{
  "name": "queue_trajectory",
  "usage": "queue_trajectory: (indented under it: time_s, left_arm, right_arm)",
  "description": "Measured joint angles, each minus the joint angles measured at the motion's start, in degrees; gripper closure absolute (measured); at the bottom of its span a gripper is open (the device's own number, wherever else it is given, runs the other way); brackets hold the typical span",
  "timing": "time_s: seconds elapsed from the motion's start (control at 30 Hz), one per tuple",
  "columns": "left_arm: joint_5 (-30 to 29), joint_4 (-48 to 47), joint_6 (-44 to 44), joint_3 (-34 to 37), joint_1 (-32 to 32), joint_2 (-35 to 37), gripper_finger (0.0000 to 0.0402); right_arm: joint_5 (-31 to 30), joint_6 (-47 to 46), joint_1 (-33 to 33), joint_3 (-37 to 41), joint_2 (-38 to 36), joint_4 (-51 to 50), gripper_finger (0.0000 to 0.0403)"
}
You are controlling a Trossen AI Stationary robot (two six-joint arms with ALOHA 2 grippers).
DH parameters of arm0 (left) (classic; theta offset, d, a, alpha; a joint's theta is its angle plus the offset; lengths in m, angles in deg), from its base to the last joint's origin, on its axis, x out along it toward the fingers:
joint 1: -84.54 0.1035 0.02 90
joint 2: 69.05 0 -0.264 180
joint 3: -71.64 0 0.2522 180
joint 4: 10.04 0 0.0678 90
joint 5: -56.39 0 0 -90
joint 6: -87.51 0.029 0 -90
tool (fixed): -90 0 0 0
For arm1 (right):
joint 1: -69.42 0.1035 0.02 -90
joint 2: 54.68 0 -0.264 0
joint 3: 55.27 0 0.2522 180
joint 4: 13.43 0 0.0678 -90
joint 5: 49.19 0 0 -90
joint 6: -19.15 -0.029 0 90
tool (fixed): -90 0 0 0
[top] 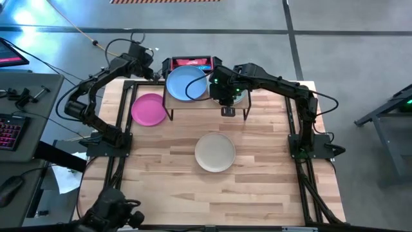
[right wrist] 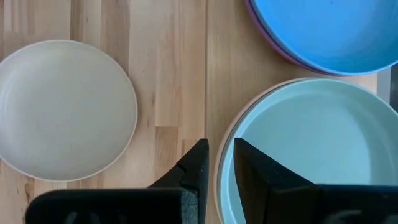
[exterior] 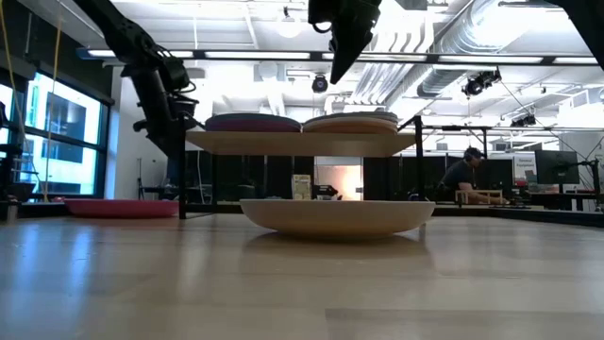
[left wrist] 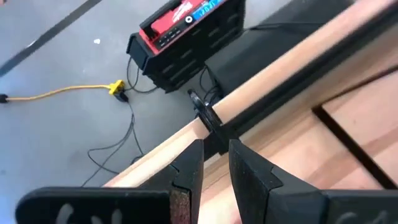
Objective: Place and stack plates onto a shelf
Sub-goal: Stack the pink plate on top of the blue stacked plates on the shelf
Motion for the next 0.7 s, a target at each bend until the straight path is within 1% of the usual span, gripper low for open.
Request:
queue_trajectory:
  time_s: [0.1, 0.23, 0.4, 0.5, 0.7]
  left_arm:
    - [-0.17, -0.18, 2.16, 0.00, -1.02, 0.00, 0.0335]
    - [-0.73, -2.60, 7.51, 0.00, -3.61, 0.00, 0.0335]
    - [-5.72, -8.17, 13.41, 0.00, -7.39, 0.00, 0.0335]
    - [-9.69, -10.23, 14.76, 0.00, -8.54, 0.00, 0.0335]
    - [-9.67, -13.49, 14.21, 0.00, -9.22, -0.61, 0.0335]
  right_arm:
    - [0.00, 0.00, 0.00, 0.00, 0.00, 0.01, 0.0348]
    - [0.00, 0.00, 0.00, 0.00, 0.00, 0.04, 0.0348]
    - [0.02, 0.00, 0.02, 0.00, 0.00, 0.07, 0.0348]
    - [0.72, 0.00, 0.02, 0.00, 0.00, 0.19, 0.0348]
    - [1.04, 0.00, 0.55, 0.00, 0.00, 1.33, 0.0348]
